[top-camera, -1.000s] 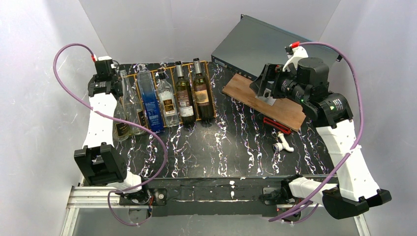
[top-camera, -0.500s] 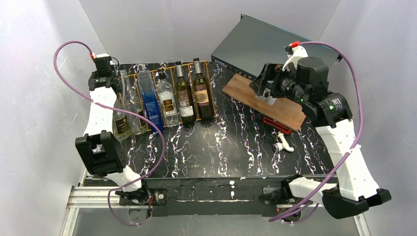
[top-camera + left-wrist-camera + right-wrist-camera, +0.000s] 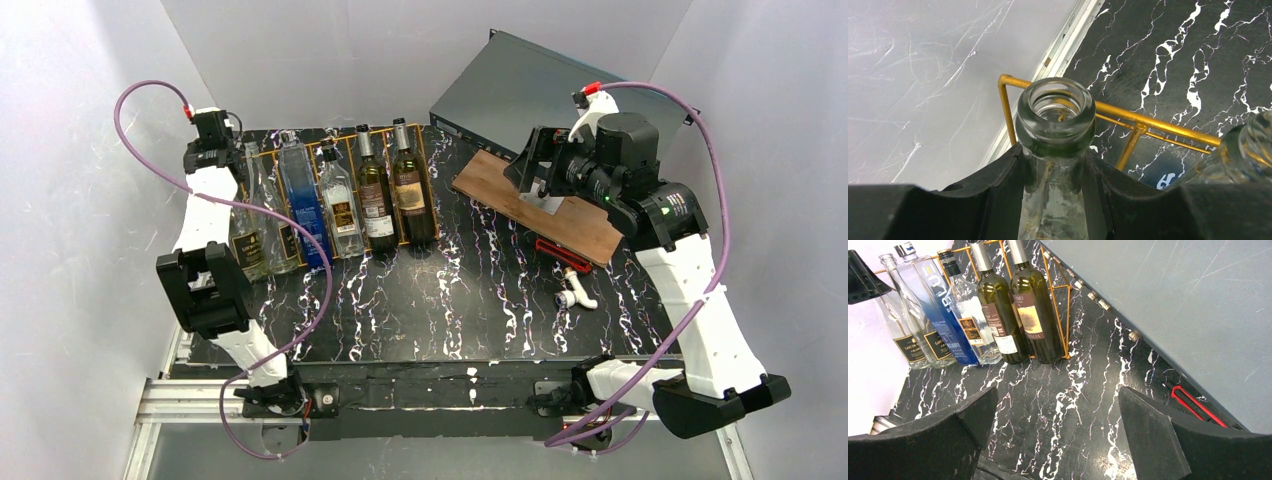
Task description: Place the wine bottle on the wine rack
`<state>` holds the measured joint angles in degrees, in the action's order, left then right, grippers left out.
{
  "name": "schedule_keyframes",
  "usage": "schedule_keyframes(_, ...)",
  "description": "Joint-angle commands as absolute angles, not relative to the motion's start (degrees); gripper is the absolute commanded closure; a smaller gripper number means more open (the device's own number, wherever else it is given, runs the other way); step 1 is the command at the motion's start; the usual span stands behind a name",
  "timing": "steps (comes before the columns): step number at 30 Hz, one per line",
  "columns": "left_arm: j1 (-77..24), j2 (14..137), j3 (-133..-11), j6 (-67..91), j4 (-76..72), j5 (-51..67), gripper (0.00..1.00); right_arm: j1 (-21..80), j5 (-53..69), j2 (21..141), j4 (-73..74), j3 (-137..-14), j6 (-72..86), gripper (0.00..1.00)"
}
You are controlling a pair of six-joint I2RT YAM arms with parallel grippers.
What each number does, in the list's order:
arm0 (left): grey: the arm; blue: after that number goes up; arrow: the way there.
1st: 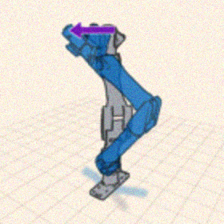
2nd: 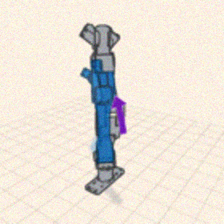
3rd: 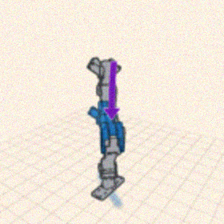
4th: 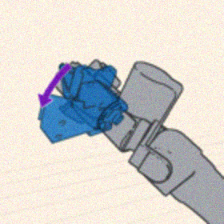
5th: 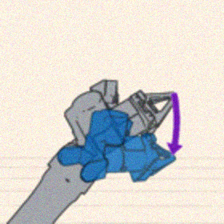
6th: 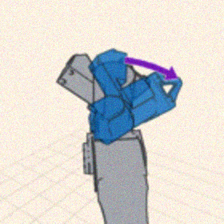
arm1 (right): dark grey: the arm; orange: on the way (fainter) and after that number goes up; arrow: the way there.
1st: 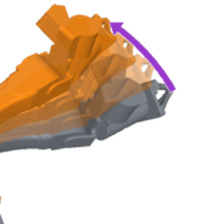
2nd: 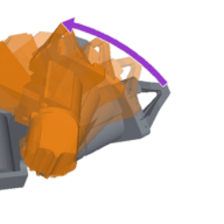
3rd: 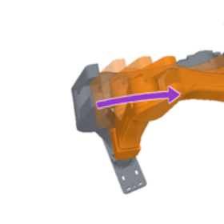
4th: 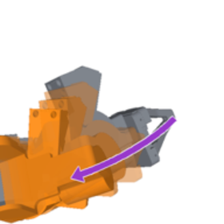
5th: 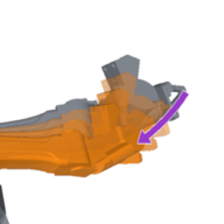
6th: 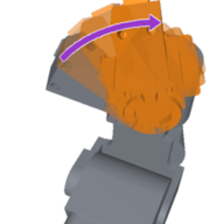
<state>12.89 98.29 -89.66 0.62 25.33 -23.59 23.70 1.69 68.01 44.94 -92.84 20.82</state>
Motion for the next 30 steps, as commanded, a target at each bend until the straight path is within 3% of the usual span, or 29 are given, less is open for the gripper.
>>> schedule_keyframes(1, 12.35, 98.13, -93.13, 2.04, 23.15, -22.75, 0.99, 23.58, 1.94, 67.56, 42.28, -92.84, 20.06, 0.0)
schedule_keyframes(6, 12.35, 99.44, -94.2, 1.57, 24.55, -21.76, 0.93, 23.56, 1.86, 67.16, 42.28, -92.89, 20.04, 0.0)
schedule_keyframes(18, 12.37, 101.09, -97.33, 1.36, 28.13, -19.34, 0.46, 23.62, 2.29, 66.52, 42.1, -93.16, 19.49, 0.0)
schedule_keyframes(30, 12.34, 95.1, -100.19, 1.82, 33.92, -14.95, 0.23, 23.65, 0.63, 65.26, 43.02, -95.11, 16.37, 0.0)
